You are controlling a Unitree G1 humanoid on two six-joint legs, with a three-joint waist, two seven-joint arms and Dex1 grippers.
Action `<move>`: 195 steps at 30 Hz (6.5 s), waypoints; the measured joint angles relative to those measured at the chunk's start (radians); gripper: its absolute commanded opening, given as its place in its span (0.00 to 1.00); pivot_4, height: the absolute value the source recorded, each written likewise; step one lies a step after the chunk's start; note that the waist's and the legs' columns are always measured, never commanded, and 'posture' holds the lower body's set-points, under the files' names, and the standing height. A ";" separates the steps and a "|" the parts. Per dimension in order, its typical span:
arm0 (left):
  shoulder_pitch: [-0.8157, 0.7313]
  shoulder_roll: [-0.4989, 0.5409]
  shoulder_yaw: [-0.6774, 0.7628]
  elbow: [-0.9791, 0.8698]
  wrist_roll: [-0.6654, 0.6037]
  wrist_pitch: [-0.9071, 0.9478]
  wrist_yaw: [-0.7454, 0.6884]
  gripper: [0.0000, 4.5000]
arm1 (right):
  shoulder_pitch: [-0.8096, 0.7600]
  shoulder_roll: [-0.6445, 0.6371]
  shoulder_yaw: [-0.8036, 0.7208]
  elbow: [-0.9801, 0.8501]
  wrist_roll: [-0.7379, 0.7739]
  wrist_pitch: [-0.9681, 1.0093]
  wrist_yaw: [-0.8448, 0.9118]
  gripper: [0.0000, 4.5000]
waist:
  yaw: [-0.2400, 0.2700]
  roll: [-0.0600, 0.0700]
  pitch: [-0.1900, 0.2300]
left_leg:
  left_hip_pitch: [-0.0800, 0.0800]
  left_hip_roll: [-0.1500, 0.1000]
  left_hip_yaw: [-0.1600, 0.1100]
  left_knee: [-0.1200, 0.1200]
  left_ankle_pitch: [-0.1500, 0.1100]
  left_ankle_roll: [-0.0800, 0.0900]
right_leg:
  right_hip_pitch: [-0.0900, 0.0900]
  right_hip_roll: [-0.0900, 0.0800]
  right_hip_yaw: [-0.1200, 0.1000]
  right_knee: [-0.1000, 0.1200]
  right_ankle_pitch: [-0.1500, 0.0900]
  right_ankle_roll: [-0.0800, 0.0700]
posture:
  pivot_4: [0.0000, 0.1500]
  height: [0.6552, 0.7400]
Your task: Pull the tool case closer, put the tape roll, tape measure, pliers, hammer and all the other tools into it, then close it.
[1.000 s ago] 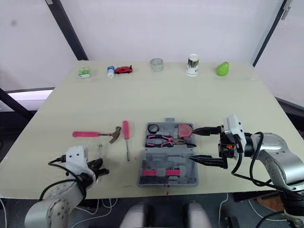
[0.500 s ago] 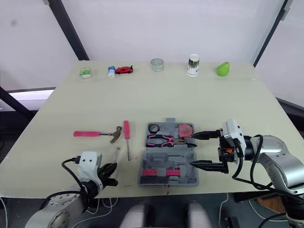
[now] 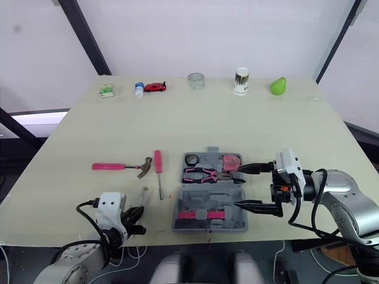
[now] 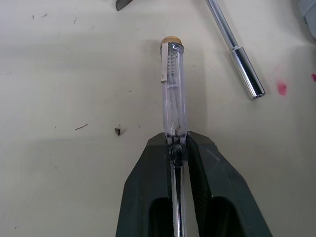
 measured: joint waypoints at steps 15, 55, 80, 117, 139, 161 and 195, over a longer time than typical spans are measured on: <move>0.052 0.439 0.284 -0.075 -0.194 0.021 -0.421 0.85 | -0.015 0.013 -0.010 -0.053 0.082 0.050 -0.066 1.00 | 0.004 0.000 0.001 | 0.000 0.000 0.000 0.000 0.000 0.000 | -0.001 -0.001 -0.002 0.000 0.000 -0.001 | 1.00 1.00; -1.186 0.553 -0.966 1.528 0.430 -1.923 -1.428 0.29 | 0.074 -0.039 -0.102 -0.232 0.189 0.127 -0.212 1.00 | 0.024 0.003 0.004 | -0.016 0.001 0.001 0.006 0.000 0.000 | -0.015 0.002 0.001 0.002 0.004 0.006 | 1.00 1.00; -0.179 0.968 -0.225 0.340 -0.022 -0.569 -0.931 0.01 | 0.109 -0.043 -0.108 -0.232 0.185 0.120 -0.208 1.00 | 0.026 0.003 0.003 | -0.015 0.002 0.001 0.007 0.000 0.000 | -0.015 0.001 -0.001 0.005 0.003 0.006 | 1.00 1.00; -0.134 0.097 -0.066 -0.030 -0.043 0.191 0.088 0.87 | 0.081 -0.100 -0.089 -0.181 0.178 0.116 -0.090 1.00 | 0.020 0.002 -0.001 | -0.013 0.000 -0.005 0.014 0.000 0.000 | -0.011 0.002 -0.002 0.012 0.003 0.005 | 1.00 1.00; -0.130 0.139 -0.143 0.081 0.099 -0.033 -0.027 0.01 | 0.071 -0.100 -0.089 -0.163 0.162 0.116 -0.082 1.00 | 0.025 0.002 -0.001 | -0.013 0.000 -0.004 0.014 0.000 0.000 | -0.011 0.001 -0.002 0.012 0.003 0.005 | 1.00 1.00; -0.578 0.676 -0.218 -0.051 -0.301 0.071 -0.694 0.01 | 0.154 -0.138 -0.190 -0.115 0.105 0.061 -0.053 1.00 | 0.027 0.003 0.000 | -0.014 -0.001 -0.004 0.014 0.000 0.000 | -0.011 0.002 -0.001 0.010 0.003 0.006 | 1.00 1.00; -1.218 0.268 -0.990 0.682 0.328 -0.130 -1.053 0.01 | 0.396 -0.178 -0.398 -0.129 0.019 -0.014 -0.035 1.00 | 0.026 0.003 0.000 | -0.016 -0.003 -0.008 0.016 0.000 0.000 | -0.011 0.005 0.001 0.010 0.003 0.006 | 1.00 1.00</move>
